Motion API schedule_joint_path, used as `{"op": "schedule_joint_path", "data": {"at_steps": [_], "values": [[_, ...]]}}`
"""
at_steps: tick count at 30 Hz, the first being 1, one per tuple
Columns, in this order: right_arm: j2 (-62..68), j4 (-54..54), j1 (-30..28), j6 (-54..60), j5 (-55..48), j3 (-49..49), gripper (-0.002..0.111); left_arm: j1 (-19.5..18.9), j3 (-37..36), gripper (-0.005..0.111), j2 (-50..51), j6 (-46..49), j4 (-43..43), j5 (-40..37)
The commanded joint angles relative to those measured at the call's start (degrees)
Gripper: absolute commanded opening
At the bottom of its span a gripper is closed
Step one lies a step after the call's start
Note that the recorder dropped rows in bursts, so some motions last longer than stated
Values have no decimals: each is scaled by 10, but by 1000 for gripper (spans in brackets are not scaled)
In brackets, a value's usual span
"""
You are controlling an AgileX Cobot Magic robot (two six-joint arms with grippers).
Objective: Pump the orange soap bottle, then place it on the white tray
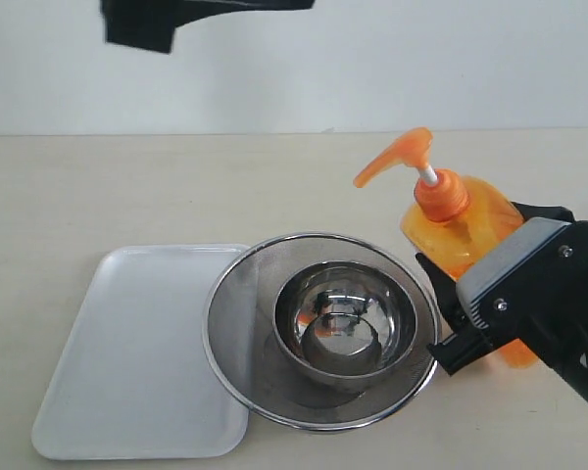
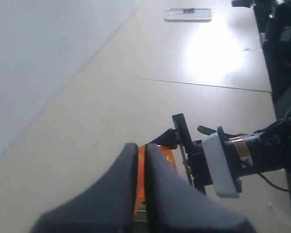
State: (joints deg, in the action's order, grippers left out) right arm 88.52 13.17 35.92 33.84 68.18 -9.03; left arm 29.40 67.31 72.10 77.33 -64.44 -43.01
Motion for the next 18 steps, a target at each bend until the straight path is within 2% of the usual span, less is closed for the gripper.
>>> {"op": "schedule_joint_path", "data": {"at_steps": [1,5,7,9,14,18], "values": [[-5,-1,1,-8,18,-2,0,-2,-116,5,-135,9,-10,114],[-5,-1,1,-16,18,-2,0,-2,-230,5,-264,9,-65,243],[-5,-1,1,-19,18,-2,0,-2,-286,5,-337,18,-120,294],[-5,-1,1,-20,18,-2,0,-2,-332,5,-409,24,-137,328],[-5,-1,1,-20,18,-2,0,-2,-425,5,-560,9,-200,360],[-5,-1,1,-23,18,-2,0,-2,-477,5,-654,-12,-206,377]]}}
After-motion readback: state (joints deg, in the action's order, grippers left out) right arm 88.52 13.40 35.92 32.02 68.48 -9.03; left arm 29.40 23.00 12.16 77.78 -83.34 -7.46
